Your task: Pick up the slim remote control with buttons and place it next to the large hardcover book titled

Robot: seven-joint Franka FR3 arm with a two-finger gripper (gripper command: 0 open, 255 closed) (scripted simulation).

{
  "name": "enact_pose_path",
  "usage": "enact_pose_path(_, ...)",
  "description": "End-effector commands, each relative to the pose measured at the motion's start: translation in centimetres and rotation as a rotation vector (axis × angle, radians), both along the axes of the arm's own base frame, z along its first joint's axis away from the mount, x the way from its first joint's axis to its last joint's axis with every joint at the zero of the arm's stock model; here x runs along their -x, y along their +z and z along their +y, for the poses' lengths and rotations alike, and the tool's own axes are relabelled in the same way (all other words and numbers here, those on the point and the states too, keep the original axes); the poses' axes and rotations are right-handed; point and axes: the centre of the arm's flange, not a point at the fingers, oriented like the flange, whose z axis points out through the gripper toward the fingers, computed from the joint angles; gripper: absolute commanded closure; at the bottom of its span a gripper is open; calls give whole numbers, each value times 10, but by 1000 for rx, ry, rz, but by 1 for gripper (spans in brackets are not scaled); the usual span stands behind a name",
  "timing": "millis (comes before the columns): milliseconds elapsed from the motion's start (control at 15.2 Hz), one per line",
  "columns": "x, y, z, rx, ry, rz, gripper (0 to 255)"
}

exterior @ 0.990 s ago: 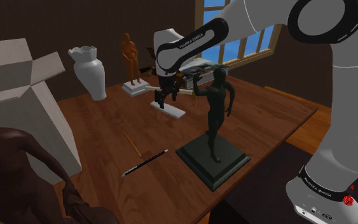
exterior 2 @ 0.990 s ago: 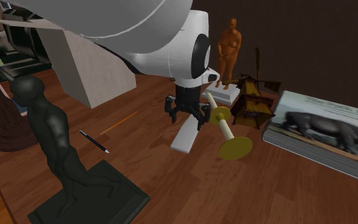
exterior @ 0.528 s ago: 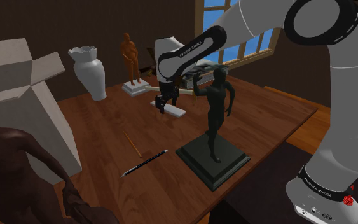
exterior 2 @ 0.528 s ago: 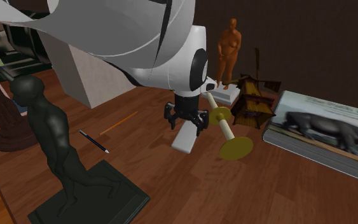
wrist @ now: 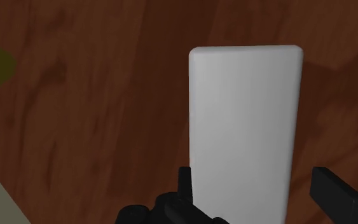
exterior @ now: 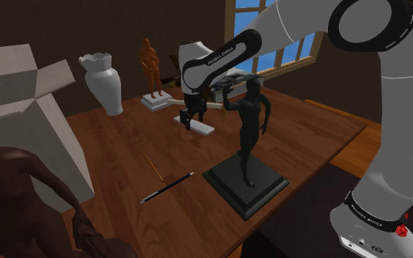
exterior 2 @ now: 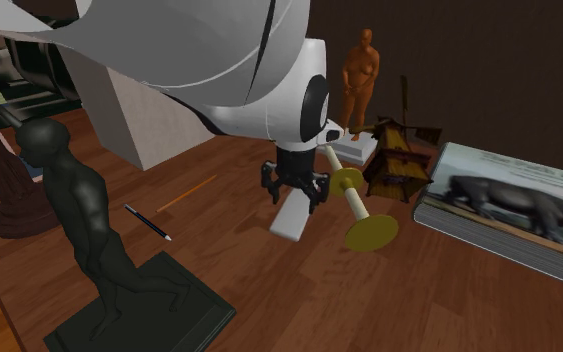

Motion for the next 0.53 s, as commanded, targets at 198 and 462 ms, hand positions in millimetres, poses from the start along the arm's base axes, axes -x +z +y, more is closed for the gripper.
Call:
enact_pose_path(198, 7, -12, -2, 3, -2, 16, 255)
enact_pose_path(462, 0, -10, -5, 2, -2, 17, 255)
